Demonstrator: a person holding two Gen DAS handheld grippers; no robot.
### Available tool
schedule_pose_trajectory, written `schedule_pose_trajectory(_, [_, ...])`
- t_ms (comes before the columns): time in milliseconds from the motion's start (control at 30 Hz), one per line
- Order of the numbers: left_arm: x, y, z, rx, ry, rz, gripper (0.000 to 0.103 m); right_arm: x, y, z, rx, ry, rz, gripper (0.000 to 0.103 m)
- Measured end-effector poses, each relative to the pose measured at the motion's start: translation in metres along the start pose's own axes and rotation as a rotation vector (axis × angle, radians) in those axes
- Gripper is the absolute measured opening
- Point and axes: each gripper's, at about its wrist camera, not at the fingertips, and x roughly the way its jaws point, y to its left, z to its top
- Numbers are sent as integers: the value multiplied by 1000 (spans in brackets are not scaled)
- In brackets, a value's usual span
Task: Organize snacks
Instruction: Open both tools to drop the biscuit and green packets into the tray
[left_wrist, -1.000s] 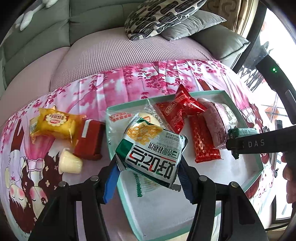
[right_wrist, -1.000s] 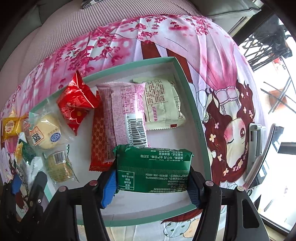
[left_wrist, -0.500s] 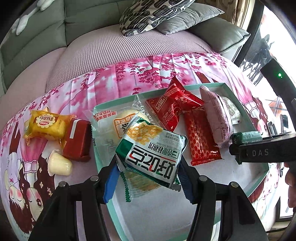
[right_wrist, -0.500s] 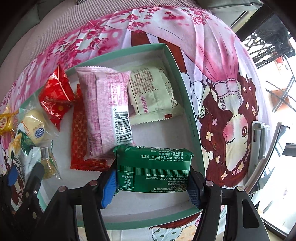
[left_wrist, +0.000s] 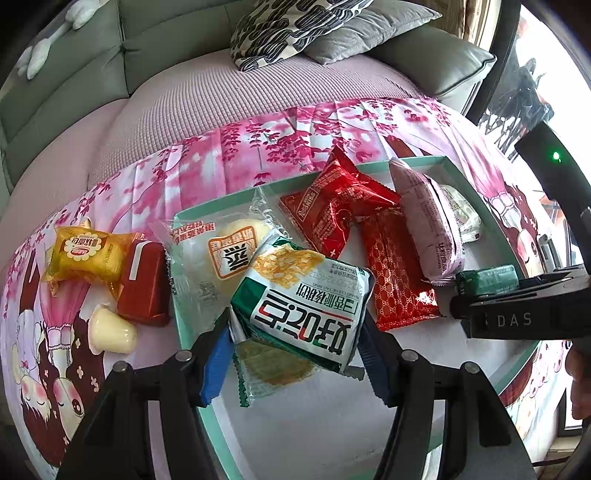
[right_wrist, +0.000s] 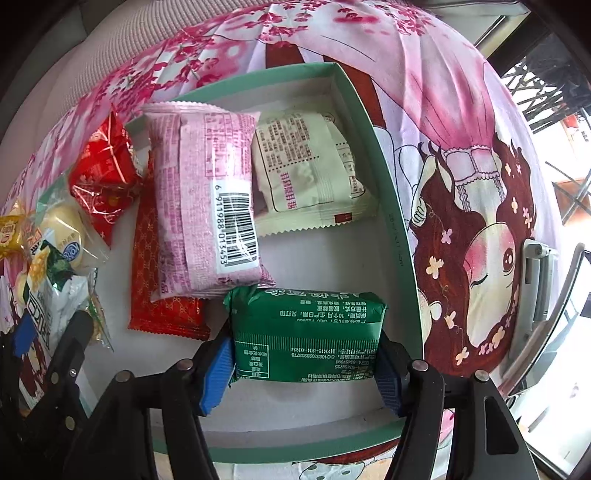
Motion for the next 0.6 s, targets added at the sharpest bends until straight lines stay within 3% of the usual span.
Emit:
schedule_pose_trajectory(133, [-4, 3, -1, -10, -8, -7, 69, 3, 0, -1, -14, -8, 4, 74])
schedule_pose_trajectory(267, [-9, 4, -2, -18, -22, -14, 81, 1, 4, -1, -25, -18, 14, 79])
schedule_pose_trajectory(400, [-13, 4, -2, -23, -32, -24, 82, -3, 6, -2, -24, -30, 17, 86])
schedule_pose_trajectory(600, [-19, 16, -2, -51, -41, 40, 82, -11, 12, -6, -25, -49, 24, 95])
